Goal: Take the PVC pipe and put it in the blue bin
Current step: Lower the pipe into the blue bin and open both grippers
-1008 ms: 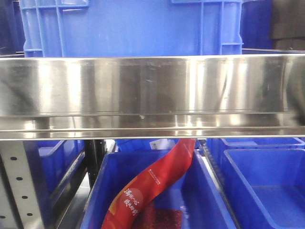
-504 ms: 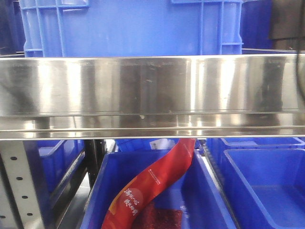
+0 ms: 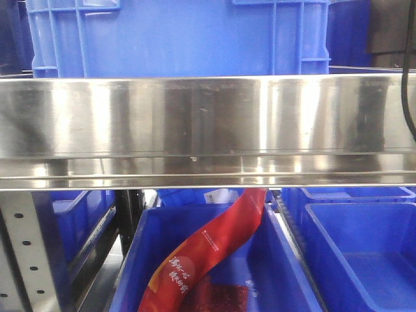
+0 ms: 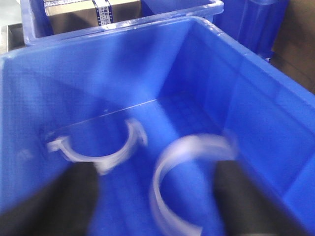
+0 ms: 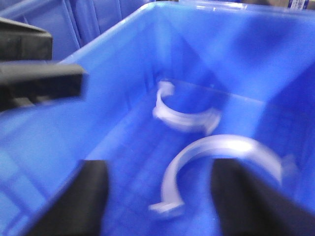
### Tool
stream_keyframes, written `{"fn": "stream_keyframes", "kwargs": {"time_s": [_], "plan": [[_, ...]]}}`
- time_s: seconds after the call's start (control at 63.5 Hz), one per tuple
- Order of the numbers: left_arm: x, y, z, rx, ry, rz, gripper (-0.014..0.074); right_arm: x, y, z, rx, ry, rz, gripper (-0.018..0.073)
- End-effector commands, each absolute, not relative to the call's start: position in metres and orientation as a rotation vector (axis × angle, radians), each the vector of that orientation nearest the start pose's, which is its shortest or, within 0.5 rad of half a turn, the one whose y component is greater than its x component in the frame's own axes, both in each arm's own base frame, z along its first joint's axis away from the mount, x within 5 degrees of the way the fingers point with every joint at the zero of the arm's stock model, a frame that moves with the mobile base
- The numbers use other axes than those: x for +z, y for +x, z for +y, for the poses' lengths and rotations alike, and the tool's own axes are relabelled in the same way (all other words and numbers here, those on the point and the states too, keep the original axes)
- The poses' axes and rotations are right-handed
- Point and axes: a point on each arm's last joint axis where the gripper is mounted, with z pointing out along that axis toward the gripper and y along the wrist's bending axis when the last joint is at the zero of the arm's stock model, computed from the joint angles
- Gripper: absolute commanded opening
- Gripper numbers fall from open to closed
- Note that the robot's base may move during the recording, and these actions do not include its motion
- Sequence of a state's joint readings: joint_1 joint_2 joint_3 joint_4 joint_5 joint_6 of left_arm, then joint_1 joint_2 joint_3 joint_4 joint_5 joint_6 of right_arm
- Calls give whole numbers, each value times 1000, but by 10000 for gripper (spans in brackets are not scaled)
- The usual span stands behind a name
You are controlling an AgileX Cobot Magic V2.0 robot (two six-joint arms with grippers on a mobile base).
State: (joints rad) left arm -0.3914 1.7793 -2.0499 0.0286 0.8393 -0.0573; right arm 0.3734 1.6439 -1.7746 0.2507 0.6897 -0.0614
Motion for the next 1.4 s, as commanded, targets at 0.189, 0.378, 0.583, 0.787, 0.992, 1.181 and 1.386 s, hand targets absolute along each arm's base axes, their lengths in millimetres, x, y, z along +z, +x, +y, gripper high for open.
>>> {"fn": "stream_keyframes", "kwargs": {"time_s": [0.189, 0.378, 0.583, 0.787, 0.992, 1.181, 1.386], "plan": [[469, 366, -152, -269, 339, 2008, -111, 449, 346, 148, 471, -331, 1966, -168], [485, 351, -148, -312, 329, 1981, -111, 455, 336, 145, 472, -345, 1986, -168], [506, 321, -135, -312, 331, 1988, -111, 480, 312, 137, 490, -333, 1894, -168], [509, 289, -142, -361, 383, 1956, -111, 470, 292, 127, 440, -350, 1867, -168], [482, 258, -142, -400, 409, 1865, -111, 432, 256, 109, 417, -309, 1845, -168], [441, 237, -128, -400, 391, 1835, -111, 411, 215, 90, 409, -270, 1765, -168], [402, 211, -109, -414, 345, 1722, -111, 395, 178, 65, 377, -201, 1656, -168]]}}
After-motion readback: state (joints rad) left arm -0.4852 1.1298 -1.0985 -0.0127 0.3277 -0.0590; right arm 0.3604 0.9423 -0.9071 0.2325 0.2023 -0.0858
